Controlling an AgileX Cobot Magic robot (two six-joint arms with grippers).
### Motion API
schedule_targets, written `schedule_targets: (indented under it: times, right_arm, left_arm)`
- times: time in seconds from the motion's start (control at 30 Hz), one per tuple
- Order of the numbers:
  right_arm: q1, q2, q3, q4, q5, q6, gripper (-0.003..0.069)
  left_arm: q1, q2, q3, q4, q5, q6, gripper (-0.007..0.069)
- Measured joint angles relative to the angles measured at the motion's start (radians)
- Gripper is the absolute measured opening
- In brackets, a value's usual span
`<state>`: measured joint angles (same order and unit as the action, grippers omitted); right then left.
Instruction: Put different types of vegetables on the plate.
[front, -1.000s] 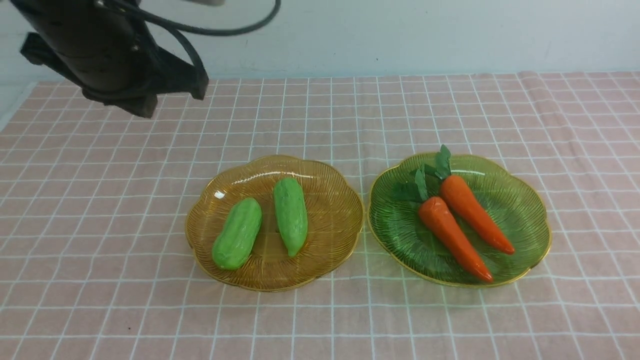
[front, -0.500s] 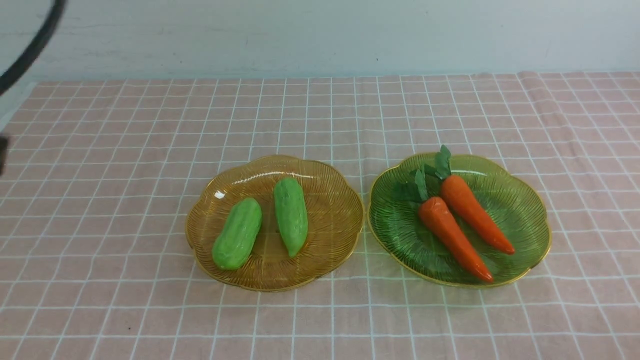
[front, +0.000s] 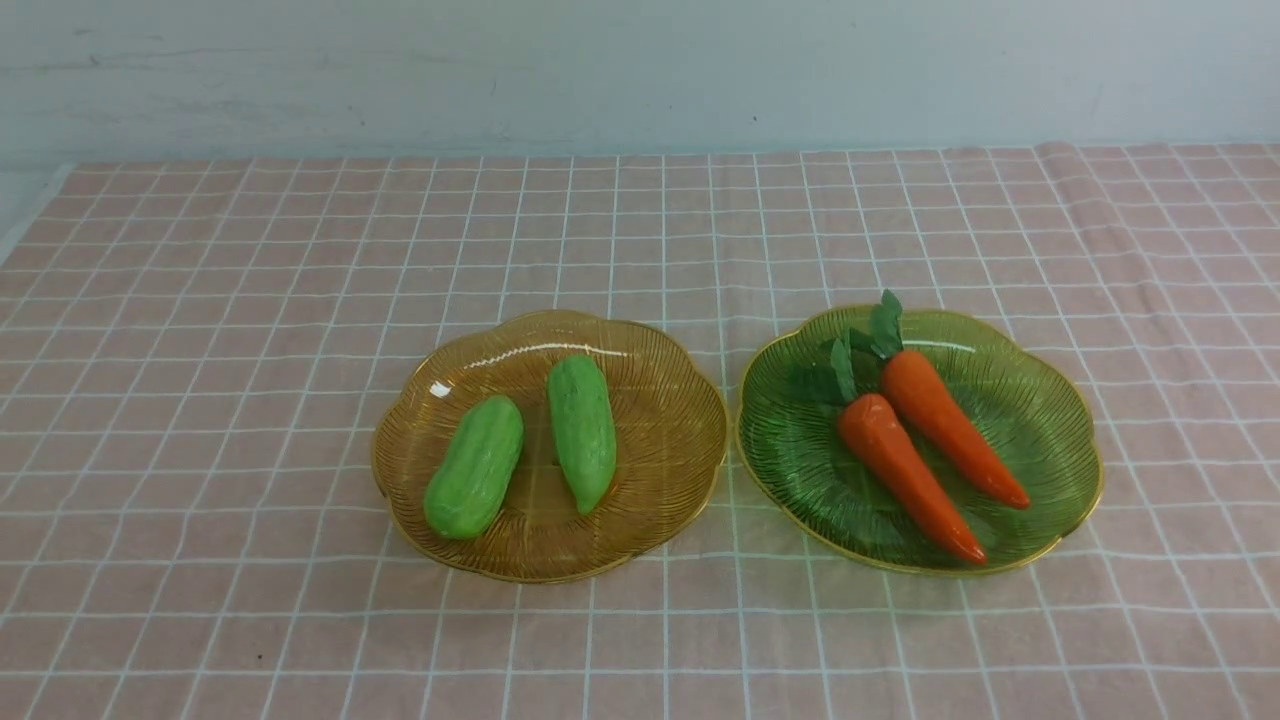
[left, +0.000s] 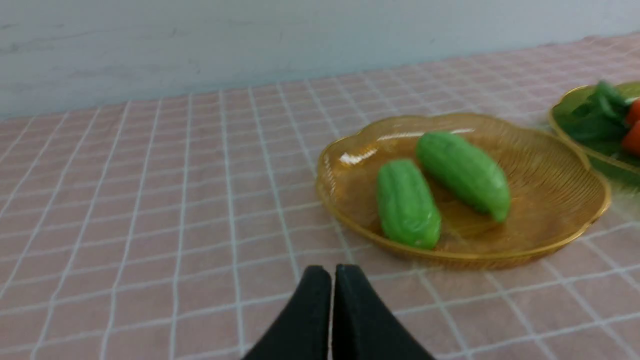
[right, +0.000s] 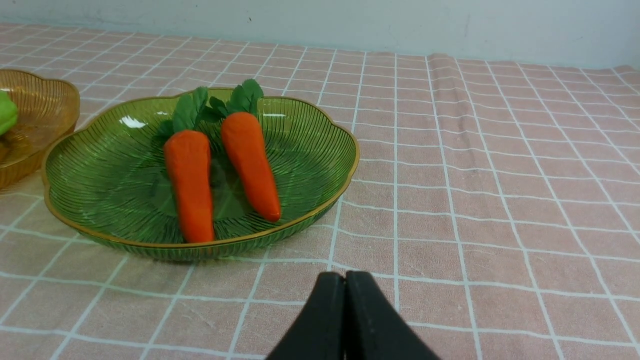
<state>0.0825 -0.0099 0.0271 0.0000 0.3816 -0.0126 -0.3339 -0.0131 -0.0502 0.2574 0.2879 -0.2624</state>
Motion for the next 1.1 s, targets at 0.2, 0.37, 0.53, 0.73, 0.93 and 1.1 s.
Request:
schedule_targets:
  times: [0.2,0.37,0.53,0.73,0.93,1.1]
  right_arm:
    - [0.000,0.000,0.000,0.000,0.000,0.000,-0.0015]
    - [0.000,0.000,0.000,0.000,0.000,0.000,-0.0015]
    - [0.000,0.000,0.000,0.000,0.000,0.000,-0.0017]
    - [0.000,0.000,0.000,0.000,0.000,0.000,-0.0017]
    - [0.000,0.000,0.000,0.000,0.000,0.000,-0.0017]
    - [0.000,0.000,0.000,0.000,0.000,0.000,-0.0017]
  left_arm:
    - [0.184,0.000,0.021,-0.158,0.096,0.207,-0.0003]
    - [0.306,0.000,0.078,-0.304,0.088,0.397,-0.0003]
    - [0.326,0.000,0.078,-0.321,0.081,0.412,-0.0003]
    - [0.292,0.000,0.078,-0.321,0.093,0.412,-0.0003]
    - [0.291,-0.001,0.078,-0.321,0.093,0.412,-0.0003]
    - [0.291,-0.001,0.078,-0.321,0.094,0.412,-0.0003]
